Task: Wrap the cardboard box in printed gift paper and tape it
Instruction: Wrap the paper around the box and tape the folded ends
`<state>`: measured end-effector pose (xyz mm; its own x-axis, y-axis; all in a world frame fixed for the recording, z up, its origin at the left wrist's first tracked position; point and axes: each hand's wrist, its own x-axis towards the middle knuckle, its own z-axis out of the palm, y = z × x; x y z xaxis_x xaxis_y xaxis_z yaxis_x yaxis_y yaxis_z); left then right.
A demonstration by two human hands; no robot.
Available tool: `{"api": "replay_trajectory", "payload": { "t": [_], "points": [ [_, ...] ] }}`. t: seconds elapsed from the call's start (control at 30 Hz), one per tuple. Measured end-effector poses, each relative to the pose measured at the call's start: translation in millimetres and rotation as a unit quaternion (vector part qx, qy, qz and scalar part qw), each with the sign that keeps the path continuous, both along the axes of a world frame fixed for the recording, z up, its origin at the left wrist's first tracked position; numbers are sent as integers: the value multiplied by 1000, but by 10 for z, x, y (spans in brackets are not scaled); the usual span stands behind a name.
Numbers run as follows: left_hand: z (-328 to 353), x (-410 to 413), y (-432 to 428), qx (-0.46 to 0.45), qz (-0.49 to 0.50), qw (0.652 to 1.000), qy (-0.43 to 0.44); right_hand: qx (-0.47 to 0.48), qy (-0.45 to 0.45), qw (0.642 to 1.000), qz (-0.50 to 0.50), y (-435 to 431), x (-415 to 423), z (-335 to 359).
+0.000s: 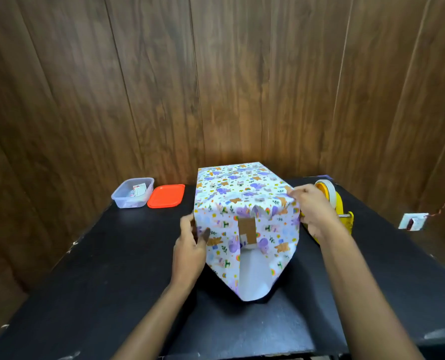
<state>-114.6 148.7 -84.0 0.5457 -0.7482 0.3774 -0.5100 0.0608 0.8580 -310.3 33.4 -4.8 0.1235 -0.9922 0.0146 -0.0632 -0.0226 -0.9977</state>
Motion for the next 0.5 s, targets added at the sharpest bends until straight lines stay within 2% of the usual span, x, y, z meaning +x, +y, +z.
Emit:
{"api": "replay_trajectory", "payload": {
  "t": [0.13, 0.2, 0.3, 0.37, 0.43, 0.5],
  "points": [
    [-105, 106, 40, 25, -27, 997, 68, 42, -4, 997, 71, 82, -8, -190],
    [-102, 175, 90, 10, -16, 993, 119, 31, 7, 997, 75, 90, -42, -238],
    [2, 165, 198, -73, 75, 964, 244, -97, 103, 989, 33, 73, -48, -207],
    [103, 53, 265, -70, 72, 942, 321, -193, 175, 965, 43, 32, 19, -85],
    [161, -85, 280, -19, 13, 924, 381, -211, 225, 944, 122, -7, 146, 83],
    [216, -149, 211, 22, -38, 898, 437, -174, 269, 916, 241, -50, 320, 213]
  ]
}}
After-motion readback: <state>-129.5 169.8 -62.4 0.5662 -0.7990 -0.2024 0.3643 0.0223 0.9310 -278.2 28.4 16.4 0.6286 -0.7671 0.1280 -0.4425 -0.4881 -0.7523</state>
